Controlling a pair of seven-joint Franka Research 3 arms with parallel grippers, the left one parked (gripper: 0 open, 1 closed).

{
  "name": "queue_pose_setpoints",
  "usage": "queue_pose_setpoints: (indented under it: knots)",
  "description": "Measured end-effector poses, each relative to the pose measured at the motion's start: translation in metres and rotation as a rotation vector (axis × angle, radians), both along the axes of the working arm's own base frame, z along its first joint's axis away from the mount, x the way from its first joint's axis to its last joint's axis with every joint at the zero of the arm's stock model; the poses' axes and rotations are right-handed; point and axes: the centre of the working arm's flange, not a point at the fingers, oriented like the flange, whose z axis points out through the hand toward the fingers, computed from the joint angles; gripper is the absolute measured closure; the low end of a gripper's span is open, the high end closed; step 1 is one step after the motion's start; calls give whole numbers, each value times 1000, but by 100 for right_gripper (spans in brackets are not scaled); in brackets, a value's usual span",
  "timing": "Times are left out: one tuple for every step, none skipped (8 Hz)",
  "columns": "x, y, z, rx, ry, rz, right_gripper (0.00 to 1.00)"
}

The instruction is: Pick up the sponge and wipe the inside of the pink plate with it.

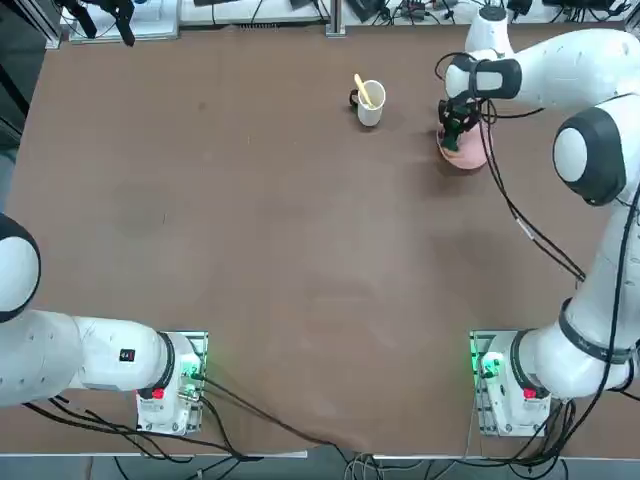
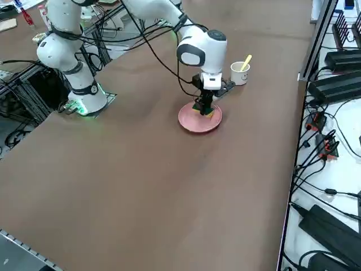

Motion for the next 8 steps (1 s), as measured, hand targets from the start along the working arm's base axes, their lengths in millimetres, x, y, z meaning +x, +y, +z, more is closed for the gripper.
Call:
queue_pose_setpoints:
  knots:
    - [-6, -2, 0, 0, 9, 7, 80]
    - [-12, -6, 0, -1, 17, 17, 80]
    - [-15, -11, 0, -1, 25, 27, 80]
    - [-19, -19, 0, -3, 37, 44, 80]
    - [-21, -32, -1, -8, 54, 62, 79]
    - [-22, -49, -1, -14, 66, 82, 79]
    - [-21, -69, -1, -20, 72, 106, 79]
    - [-20, -88, 0, -24, 75, 128, 79]
